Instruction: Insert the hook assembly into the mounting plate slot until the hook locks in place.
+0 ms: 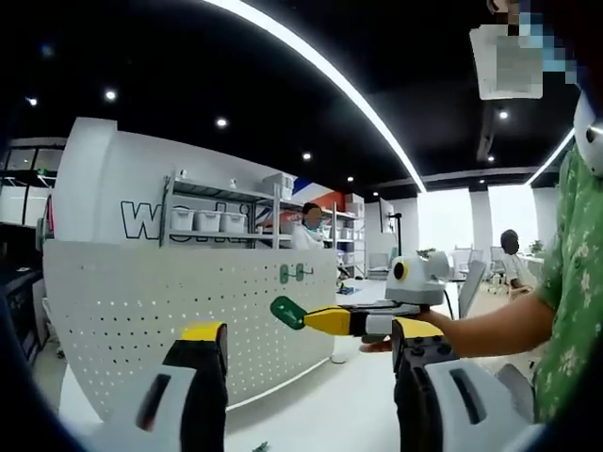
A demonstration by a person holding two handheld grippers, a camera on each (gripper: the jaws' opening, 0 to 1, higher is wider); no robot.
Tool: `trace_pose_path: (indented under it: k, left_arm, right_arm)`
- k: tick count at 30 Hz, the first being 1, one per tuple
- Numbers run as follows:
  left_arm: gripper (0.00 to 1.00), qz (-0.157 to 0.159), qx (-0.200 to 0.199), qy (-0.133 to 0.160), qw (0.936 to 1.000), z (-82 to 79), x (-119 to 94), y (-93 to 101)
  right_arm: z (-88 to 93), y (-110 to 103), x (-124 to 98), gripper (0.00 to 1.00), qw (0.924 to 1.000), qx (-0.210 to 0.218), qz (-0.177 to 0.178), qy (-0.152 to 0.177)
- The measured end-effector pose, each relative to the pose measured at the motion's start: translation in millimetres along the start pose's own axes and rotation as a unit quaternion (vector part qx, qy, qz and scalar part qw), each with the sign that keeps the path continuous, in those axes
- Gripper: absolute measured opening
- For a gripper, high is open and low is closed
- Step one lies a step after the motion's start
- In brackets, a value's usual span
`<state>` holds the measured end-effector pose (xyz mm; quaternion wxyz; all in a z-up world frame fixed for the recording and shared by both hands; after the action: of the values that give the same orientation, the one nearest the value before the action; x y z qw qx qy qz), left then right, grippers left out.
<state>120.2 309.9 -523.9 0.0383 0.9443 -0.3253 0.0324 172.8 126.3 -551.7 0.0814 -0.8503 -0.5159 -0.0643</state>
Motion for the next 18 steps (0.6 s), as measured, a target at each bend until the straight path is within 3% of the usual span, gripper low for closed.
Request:
trace_pose_path:
  k: [8, 12, 18]
  left_arm:
    - [0.67, -0.019, -0.054, 0.031, 0.9979, -13.0, -4.4, -9.0]
    - [0.63, -0.026, -0.071, 0.032, 0.9966, -15.2, -5.2, -12.1]
    - [0.57, -0.026, -0.131, 0.04, 0.9903, -18.7, -2.5, -14.6]
  right_arm:
    - [-10.9, -16.3, 9.6, 0.0, 0.9995, -0.004, -0.005, 0.03]
    - [-14.1, -22.0, 12.9, 0.0, 0.9992, -0.01, -0.008, 0.038]
    - [-23.8, -30.5, 16.4, 0.0, 0.998, -0.033, -0.01, 0.052]
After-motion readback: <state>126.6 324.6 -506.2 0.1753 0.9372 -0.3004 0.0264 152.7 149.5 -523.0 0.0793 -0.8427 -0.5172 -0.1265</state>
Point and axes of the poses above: the point that each gripper's makers call its tool centre point, and the gripper's own axes: x roughly forward along the fingers, y roughly to its right, z roughly out of its underside, the point moved 8 cm from there along -x, roughly backward along the fingers, and after that the axes turned 11 degrees about -z, right-handed, at the moved point
